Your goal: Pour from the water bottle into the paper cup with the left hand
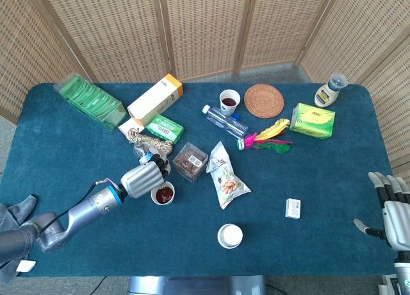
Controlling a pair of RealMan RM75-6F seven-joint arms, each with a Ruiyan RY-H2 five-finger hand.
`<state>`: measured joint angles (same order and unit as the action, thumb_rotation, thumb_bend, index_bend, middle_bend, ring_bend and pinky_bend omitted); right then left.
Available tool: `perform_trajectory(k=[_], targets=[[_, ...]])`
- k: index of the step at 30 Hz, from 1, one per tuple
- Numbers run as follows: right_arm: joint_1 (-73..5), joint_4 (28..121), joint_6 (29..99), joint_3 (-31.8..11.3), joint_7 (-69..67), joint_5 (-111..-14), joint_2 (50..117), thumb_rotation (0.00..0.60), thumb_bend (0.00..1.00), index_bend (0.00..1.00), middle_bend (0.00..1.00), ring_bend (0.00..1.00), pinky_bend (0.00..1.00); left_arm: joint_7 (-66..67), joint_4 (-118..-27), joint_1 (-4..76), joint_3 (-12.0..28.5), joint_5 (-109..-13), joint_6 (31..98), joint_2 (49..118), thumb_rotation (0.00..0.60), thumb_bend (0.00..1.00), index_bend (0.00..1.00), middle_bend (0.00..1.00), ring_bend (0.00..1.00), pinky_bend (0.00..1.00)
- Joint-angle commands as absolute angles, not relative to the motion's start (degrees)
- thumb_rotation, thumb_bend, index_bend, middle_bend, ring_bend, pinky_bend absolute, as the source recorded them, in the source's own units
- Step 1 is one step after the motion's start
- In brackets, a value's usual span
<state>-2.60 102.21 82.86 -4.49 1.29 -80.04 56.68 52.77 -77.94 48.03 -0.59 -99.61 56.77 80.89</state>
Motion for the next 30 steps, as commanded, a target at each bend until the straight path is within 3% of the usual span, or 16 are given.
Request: perform_trajectory(k=[1,18,30], targets=[[-2.6,102.24,82.86,-4.48,1.24,-80.07,56.68,0.6,0.0,0.0,0.0,0.0,0.0,53.42,-77.85,48.06,-0.71,-100.03,56.57,80.67,0.6,0.5,0.6,0.47,0.3,0.4],[-2.48,102.32,83.09,-4.45,1.22,-80.26,56.66,0.6,0.0,0.0,0.0,0.0,0.0,54.64,-78.06,47.53,-0.49,-101.26,56.96,80.56,0.6,0.5,0.6,0.47,0.31,0.39],[-2.46,102.37,83.09,-4.36,1.36,-80.42,56.65,0.6,0.0,0.0,0.0,0.0,0.0,47.37,-79.57,45.07,-0.01,-98.27,58.99,80.54,0.6,0.5,0.59,0.46,0.3,0.4]])
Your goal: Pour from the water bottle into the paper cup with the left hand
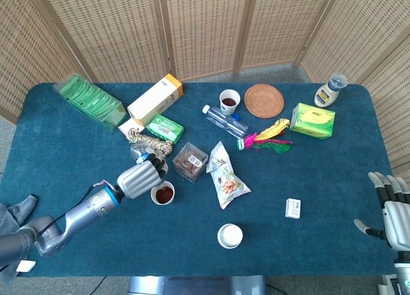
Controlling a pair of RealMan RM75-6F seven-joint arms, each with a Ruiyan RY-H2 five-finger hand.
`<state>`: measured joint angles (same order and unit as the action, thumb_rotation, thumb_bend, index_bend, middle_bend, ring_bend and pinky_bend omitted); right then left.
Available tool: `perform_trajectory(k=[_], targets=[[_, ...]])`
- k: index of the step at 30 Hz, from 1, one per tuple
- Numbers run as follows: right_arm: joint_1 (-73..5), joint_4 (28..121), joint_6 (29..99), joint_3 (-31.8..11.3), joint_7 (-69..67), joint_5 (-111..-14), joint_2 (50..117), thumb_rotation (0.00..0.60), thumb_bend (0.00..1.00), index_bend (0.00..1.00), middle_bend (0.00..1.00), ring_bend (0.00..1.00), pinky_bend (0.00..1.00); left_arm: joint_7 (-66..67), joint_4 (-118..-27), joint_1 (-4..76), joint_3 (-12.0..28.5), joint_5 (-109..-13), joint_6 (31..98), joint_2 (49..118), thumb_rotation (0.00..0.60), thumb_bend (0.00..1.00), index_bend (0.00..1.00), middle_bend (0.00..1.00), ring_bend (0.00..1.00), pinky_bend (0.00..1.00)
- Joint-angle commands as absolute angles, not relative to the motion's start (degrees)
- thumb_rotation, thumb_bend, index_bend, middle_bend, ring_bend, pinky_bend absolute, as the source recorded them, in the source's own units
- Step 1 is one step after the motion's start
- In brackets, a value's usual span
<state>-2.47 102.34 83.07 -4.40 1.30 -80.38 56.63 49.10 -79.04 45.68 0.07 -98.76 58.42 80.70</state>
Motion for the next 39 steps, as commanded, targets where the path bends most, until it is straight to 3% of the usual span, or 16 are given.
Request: perform_trajectory(k=[1,15,29,39], targets=[[-2.44,102.38,83.13,-4.33,1.44,-80.46,56.66,0.6,0.0,0.0,0.0,0.0,0.0,46.73,-79.69,44.9,-0.04,-98.25,59.26,80.49,0.6,0.5,0.59,0.46,0.3,0.4],[-2.49,102.57,82.98,-4.19,2.04,-80.54,56.82,0.6,0.0,0.0,0.0,0.0,0.0,25.5,-81.76,39.41,0.64,-92.68,65.21,79.53,0.6,0.5,0.59,0.46,0.3,0.42],[-2.81,102.9,82.36,-3.76,3.86,-80.74,57.45,0.6,0.0,0.0,0.0,0.0,0.0,-6.09,-74.57,31.28,0.75,-88.48,73.15,78.51,0.6,0.5,0.57,0.46,0.3,0.42],[-3.04,103.06,81.96,-3.31,5.28,-81.19,58.04,0.6,0.0,0.0,0.0,0.0,0.0,-30.42,-66.03,25.51,2.21,-84.63,76.61,83.53,0.6,0.5,0.57,0.46,0.3,0.42]])
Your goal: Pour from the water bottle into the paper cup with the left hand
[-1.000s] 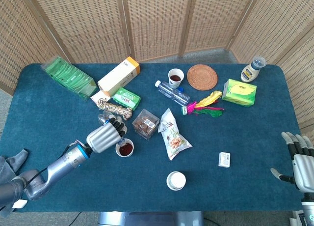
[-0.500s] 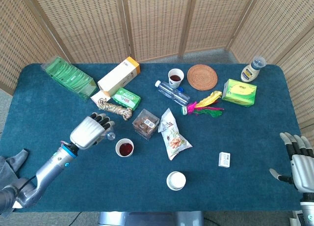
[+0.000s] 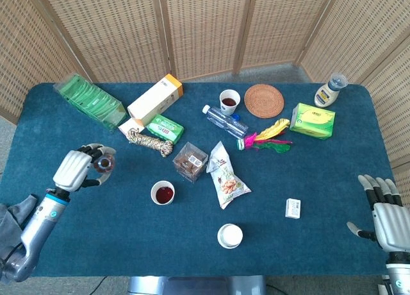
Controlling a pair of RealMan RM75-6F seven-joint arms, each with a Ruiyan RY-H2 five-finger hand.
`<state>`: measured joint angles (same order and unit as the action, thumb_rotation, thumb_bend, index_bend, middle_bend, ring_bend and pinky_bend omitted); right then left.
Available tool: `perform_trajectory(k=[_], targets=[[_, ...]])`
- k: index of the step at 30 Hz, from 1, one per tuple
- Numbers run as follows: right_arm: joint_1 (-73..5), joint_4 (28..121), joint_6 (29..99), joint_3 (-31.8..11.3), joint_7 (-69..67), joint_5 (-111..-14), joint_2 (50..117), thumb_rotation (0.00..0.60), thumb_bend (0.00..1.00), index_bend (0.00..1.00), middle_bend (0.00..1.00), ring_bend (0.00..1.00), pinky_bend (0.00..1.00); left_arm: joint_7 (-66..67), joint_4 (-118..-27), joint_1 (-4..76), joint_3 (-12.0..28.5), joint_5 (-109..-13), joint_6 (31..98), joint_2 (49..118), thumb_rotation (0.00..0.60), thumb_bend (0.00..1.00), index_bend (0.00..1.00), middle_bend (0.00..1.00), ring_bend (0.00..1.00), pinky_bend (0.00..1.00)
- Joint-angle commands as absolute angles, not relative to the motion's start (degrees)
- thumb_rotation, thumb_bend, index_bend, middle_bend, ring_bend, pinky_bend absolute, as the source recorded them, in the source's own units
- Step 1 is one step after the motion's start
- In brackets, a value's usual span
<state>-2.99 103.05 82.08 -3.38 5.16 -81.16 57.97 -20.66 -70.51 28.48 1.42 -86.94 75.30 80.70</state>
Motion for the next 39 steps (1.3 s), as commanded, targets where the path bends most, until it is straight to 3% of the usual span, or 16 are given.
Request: perform_trajectory(k=[1,12,33,39], targets=[[-3.07,103.07,81.91,-3.29,5.36,-81.18,58.07,0.6,0.0,0.0,0.0,0.0,0.0,-32.68,-65.23,25.16,2.26,-84.26,76.34,84.11,0.6,0.5,0.57,0.46,0.3,0.42],[-3.22,102.99,81.65,-3.23,6.21,-80.86,58.46,0.6,0.0,0.0,0.0,0.0,0.0,-51.63,-53.95,22.7,3.07,-83.11,74.58,91.07,0.6,0.5,0.57,0.46,0.29,0.4],[-3.59,102.87,80.97,-3.12,7.46,-80.24,59.04,0.6,0.0,0.0,0.0,0.0,0.0,-60.5,-41.94,22.56,3.69,-83.91,71.65,97.89,0.6,0.49,0.57,0.43,0.27,0.38],[-3.56,102.98,81.12,-3.19,7.36,-80.18,58.99,0.6,0.0,0.0,0.0,0.0,0.0,-61.96,-41.68,22.76,2.99,-84.86,70.73,97.89,0.6,0.48,0.52,0.35,0.2,0.37]])
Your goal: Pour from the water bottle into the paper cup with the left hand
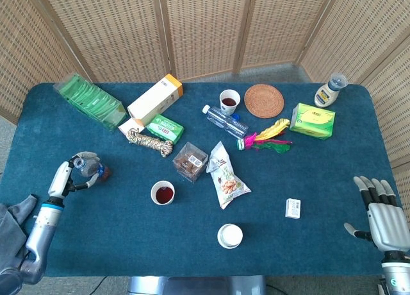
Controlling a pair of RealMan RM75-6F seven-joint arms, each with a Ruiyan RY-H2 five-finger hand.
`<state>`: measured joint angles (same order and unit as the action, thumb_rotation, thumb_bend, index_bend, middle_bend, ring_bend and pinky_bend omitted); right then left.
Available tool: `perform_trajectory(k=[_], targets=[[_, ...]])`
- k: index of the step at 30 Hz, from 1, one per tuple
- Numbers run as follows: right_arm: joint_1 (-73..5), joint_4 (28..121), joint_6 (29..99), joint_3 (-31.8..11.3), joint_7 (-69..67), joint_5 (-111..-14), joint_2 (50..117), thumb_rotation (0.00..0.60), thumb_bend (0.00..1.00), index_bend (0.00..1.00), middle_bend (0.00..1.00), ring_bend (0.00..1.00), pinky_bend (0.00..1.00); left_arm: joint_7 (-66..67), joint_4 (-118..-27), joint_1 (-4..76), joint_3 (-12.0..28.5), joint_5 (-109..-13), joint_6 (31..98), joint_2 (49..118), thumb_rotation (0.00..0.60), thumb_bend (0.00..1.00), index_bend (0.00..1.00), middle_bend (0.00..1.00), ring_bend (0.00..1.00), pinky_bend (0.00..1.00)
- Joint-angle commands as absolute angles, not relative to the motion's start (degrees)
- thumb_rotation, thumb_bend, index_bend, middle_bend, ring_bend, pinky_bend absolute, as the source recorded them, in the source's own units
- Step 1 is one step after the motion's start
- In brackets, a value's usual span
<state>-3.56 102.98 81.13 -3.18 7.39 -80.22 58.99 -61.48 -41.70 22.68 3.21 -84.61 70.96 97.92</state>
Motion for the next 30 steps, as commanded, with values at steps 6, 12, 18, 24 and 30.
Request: perform_trajectory(k=[6,12,18,24,30], targets=[[-3.55,102.89,81.19,-3.21,7.16,-80.19,58.99,0.6,0.0,0.0,0.0,0.0,0.0,-64.87,-40.91,22.76,1.86,-86.28,70.49,97.85,0.6,0.46,0.39,0.23,0.08,0.31],[-3.61,102.84,81.07,-3.19,7.16,-80.16,59.01,0.6,0.0,0.0,0.0,0.0,0.0,-67.16,-39.56,22.63,1.37,-87.07,71.04,98.0,0.6,0.42,0.22,0.09,0.0,0.24],[-3.61,102.9,81.12,-3.17,7.26,-80.16,59.04,0.6,0.0,0.0,0.0,0.0,0.0,-67.64,-38.3,22.72,0.77,-87.8,71.05,98.3,0.6,0.41,0.15,0.02,0.0,0.18],[-3.6,102.92,81.14,-3.15,7.18,-80.18,58.99,0.6,0.0,0.0,0.0,0.0,0.0,-68.62,-37.82,22.64,0.46,-88.21,71.42,98.26,0.6,0.39,0.05,0.0,0.0,0.12],[-3.56,102.96,81.26,-3.16,6.91,-80.27,58.9,0.6,0.0,0.0,0.0,0.0,0.0,-69.38,-36.84,22.47,0.08,-88.51,71.55,98.45,0.6,0.37,0.0,0.0,0.0,0.06]])
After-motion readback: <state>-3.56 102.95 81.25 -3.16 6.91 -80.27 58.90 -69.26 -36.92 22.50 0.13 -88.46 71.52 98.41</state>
